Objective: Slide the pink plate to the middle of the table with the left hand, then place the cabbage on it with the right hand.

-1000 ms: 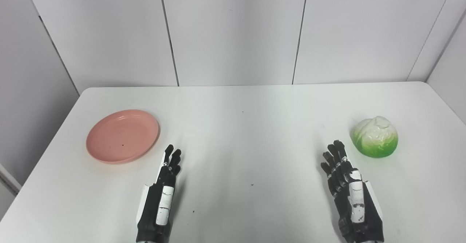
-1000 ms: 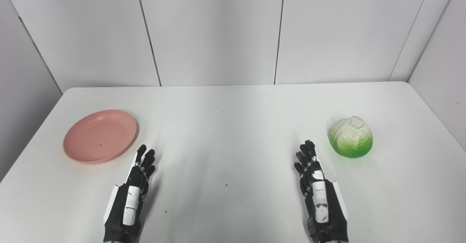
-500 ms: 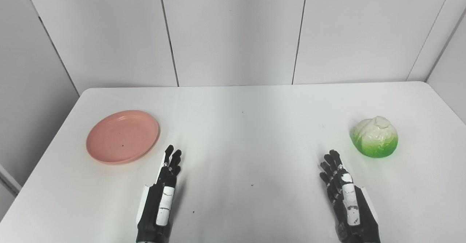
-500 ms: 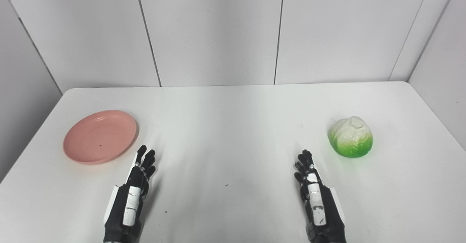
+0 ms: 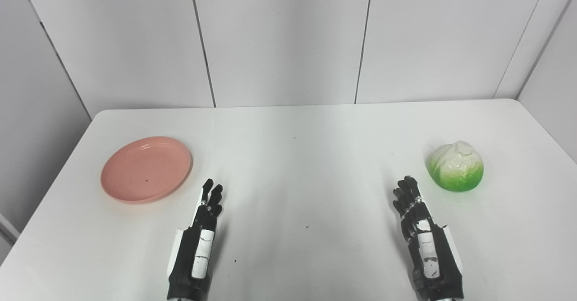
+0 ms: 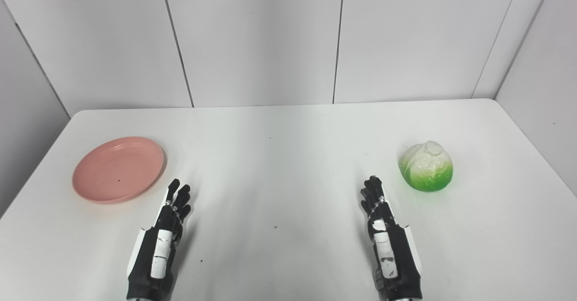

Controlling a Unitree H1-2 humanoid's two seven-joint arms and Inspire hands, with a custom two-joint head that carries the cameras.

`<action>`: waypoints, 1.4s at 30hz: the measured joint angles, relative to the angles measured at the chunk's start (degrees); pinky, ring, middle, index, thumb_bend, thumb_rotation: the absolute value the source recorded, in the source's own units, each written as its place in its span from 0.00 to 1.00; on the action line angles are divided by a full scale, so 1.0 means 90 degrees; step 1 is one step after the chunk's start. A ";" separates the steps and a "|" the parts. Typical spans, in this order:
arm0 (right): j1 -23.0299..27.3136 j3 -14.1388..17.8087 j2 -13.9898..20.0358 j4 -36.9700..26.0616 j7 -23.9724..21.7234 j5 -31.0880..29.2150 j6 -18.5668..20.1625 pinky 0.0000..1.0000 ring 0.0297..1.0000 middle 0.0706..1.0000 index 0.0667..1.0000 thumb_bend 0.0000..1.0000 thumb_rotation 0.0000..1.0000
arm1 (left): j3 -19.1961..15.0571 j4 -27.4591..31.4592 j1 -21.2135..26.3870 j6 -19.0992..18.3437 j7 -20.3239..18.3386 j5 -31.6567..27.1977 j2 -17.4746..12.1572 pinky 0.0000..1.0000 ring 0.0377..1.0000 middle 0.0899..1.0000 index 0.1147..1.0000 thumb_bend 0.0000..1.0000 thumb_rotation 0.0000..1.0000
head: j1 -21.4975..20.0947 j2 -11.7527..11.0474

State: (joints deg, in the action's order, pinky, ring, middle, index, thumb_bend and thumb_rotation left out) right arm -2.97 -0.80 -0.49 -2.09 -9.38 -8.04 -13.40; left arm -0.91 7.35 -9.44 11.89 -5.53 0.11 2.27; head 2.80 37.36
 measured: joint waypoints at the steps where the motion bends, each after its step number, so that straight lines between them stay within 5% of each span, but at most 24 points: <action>1: 0.0001 -0.0013 0.0024 0.0043 -0.0033 -0.0006 -0.0085 1.00 0.96 0.96 0.97 0.88 0.96 | 0.0014 -0.0023 0.0000 0.0001 0.0014 0.0001 0.0007 1.00 0.99 0.97 1.00 0.82 0.97 | 0.0002 -0.0001; 10: 0.0018 -0.0022 0.0127 0.0277 -0.0391 -0.0215 -0.0544 1.00 0.96 0.97 0.97 0.89 0.95 | 0.0284 -0.0189 -0.0001 0.0188 0.0288 0.0342 0.0071 1.00 0.99 0.98 1.00 0.81 0.99 | 0.0568 -0.0225; 21: 0.0007 0.0015 0.0235 0.0453 -0.0687 -0.0419 -0.0613 1.00 0.97 0.97 0.98 0.86 0.98 | 0.0506 -0.0356 0.0003 0.0425 0.0639 0.0639 0.0119 1.00 0.98 0.97 1.00 0.85 0.99 | 0.1114 -0.0411; 42: 0.0027 0.0057 0.0288 0.0713 -0.0901 -0.0606 -0.0896 0.99 0.96 0.94 0.96 0.86 0.96 | 0.0616 -0.0539 0.0015 0.0847 0.0776 0.0543 0.0122 1.00 0.99 0.98 1.00 0.78 1.00 | 0.1027 -0.0841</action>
State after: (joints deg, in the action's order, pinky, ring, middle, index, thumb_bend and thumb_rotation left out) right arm -2.73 -0.29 2.10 4.32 -17.49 -13.49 -21.46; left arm 4.63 2.50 -9.31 19.51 1.45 5.00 3.37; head 12.04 29.79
